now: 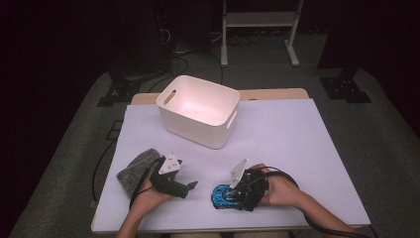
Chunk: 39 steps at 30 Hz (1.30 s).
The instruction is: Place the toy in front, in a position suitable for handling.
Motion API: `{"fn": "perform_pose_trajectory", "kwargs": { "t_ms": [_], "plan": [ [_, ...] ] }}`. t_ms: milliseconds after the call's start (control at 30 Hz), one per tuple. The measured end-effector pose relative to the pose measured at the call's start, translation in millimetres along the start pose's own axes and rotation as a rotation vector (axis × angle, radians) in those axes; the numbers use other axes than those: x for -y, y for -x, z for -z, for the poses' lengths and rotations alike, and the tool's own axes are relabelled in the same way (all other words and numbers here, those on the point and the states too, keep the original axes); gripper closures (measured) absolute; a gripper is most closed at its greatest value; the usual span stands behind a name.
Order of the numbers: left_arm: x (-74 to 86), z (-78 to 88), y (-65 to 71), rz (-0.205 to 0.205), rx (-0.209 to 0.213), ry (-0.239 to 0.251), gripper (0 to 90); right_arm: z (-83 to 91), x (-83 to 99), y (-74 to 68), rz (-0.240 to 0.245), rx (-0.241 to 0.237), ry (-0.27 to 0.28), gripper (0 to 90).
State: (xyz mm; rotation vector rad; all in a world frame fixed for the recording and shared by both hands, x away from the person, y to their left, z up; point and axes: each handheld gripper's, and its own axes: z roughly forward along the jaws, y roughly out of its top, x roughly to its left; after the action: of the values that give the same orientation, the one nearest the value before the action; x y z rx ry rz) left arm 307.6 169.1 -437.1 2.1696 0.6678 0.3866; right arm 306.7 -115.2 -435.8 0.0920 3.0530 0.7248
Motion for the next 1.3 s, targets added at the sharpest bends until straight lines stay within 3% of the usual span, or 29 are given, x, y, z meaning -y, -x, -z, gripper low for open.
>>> {"fn": "perform_pose_trajectory", "kwargs": {
  "t_ms": [67,100,133,167,300,533,667,733,833,900,967,1033,1200,1300],
  "plan": [
    [-1.9,4.8,-1.9,-0.006,0.005,0.010,7.7,0.6,3.6,-1.7,0.006,0.016,0.039,23.9],
    [-3.0,8.7,-3.6,-0.017,-0.001,0.005,7.8,1.5,6.1,-2.0,-0.007,0.014,0.055,23.4],
    [-3.2,13.2,-5.6,-0.025,-0.005,0.007,13.4,5.1,12.8,-1.3,-0.034,0.004,0.100,22.9],
    [-2.8,18.3,-8.2,-0.032,-0.013,0.009,13.4,5.1,12.8,-1.3,-0.034,0.004,0.100,22.9],
    [6.9,42.7,-27.0,-0.013,-0.060,-0.032,14.2,11.9,28.3,-1.7,-0.072,0.010,0.138,21.7],
    [21.9,59.6,-43.7,0.042,-0.063,-0.056,21.5,32.7,43.2,-2.6,-0.113,0.027,0.220,21.8],
    [28.5,54.1,-48.0,0.046,-0.070,-0.101,23.6,41.5,57.1,-3.0,-0.146,0.024,0.249,19.8],
    [36.8,45.4,-52.0,0.078,-0.062,-0.128,23.1,40.8,65.0,-2.7,-0.156,0.030,0.274,19.6],
    [41.3,43.4,-54.7,0.089,-0.057,-0.134,22.6,37.0,66.9,-2.2,-0.154,0.047,0.258,18.4],
    [44.1,44.0,-56.8,0.110,-0.053,-0.116,23.7,33.0,69.0,-0.7,-0.159,0.031,0.259,18.5],
    [45.2,44.4,-57.7,0.121,-0.056,-0.113,31.2,26.4,71.7,-0.7,-0.159,0.020,0.246,18.7],
    [46.1,42.3,-58.0,0.137,-0.062,-0.122,33.1,24.7,72.6,-1.2,-0.161,0.018,0.248,20.0],
    [44.9,40.2,-56.2,0.130,-0.083,-0.129,56.3,21.9,72.7,-4.1,-0.145,0.032,0.243,20.1],
    [44.3,40.3,-55.4,0.117,-0.081,-0.124,62.2,21.0,73.5,-4.0,-0.147,0.033,0.251,20.0]
  ]
}}
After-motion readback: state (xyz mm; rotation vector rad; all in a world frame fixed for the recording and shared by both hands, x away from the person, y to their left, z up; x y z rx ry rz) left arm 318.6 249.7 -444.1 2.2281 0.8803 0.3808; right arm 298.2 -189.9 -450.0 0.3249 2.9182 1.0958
